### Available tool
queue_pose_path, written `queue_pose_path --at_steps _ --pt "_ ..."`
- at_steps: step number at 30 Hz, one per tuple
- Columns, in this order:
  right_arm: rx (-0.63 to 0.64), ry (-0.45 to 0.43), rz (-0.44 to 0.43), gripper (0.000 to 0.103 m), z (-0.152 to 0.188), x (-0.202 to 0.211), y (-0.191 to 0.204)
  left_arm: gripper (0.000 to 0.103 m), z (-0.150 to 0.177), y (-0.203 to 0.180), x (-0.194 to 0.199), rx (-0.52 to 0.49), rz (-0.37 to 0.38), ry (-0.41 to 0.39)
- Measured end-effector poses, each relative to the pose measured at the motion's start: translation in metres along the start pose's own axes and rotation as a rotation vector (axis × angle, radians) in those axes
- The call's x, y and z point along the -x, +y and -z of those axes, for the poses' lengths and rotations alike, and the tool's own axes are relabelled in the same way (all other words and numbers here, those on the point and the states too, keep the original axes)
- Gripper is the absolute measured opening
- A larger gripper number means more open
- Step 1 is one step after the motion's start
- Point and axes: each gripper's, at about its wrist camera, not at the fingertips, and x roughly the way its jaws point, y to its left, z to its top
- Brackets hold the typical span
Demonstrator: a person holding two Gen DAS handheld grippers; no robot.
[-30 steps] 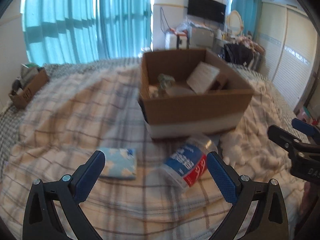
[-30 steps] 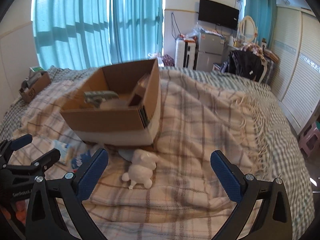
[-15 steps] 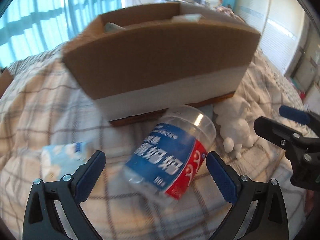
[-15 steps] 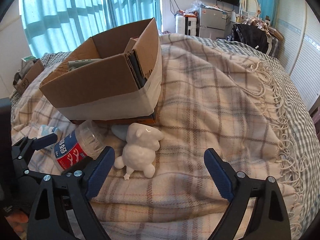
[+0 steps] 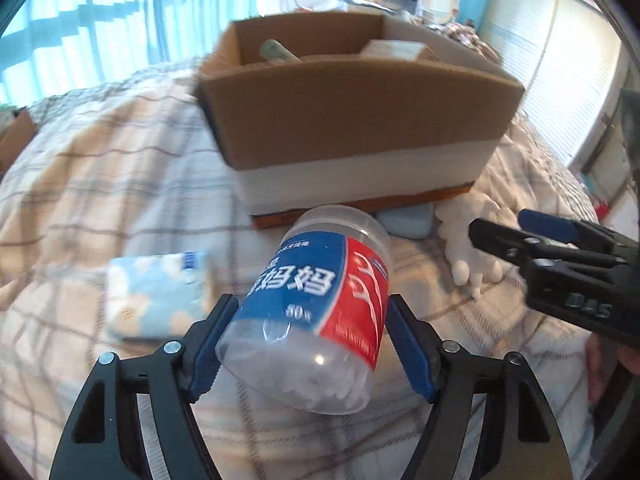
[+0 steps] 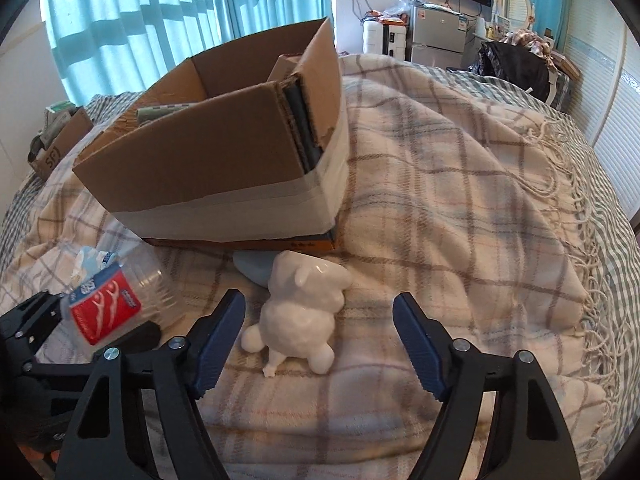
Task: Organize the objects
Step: 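Grasp the clear floss-pick jar with the left tool while the right tool grasps the white figurine, then carry jar and figurine into the cardboard box and open both tools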
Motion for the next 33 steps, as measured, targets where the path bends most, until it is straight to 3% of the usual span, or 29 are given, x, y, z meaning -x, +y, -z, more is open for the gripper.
queue_pose_path --at_steps 4,10,12,27,33 --pt "0.049 0.051 0.013 0.064 -0.003 -0.017 0.011 0.071 0.0 0.008 0.005 0.039 -0.007 -0.025" --pt "0.071 0.117 0.017 0.05 -0.001 -0.034 0.015 0.07 -0.004 0.021 -0.007 0.072 0.047 0.018" --pt "0.065 0.113 0.009 0.05 0.0 -0.03 0.014 0.069 0.001 0.025 -0.012 0.09 0.082 0.06" --pt "0.082 -0.06 -0.033 0.05 0.015 0.068 0.023 0.063 0.017 0.014 0.058 0.119 0.062 0.019" --pt "0.088 -0.133 -0.055 0.05 0.019 0.108 0.036 0.063 0.018 0.015 0.099 0.161 0.07 -0.076"
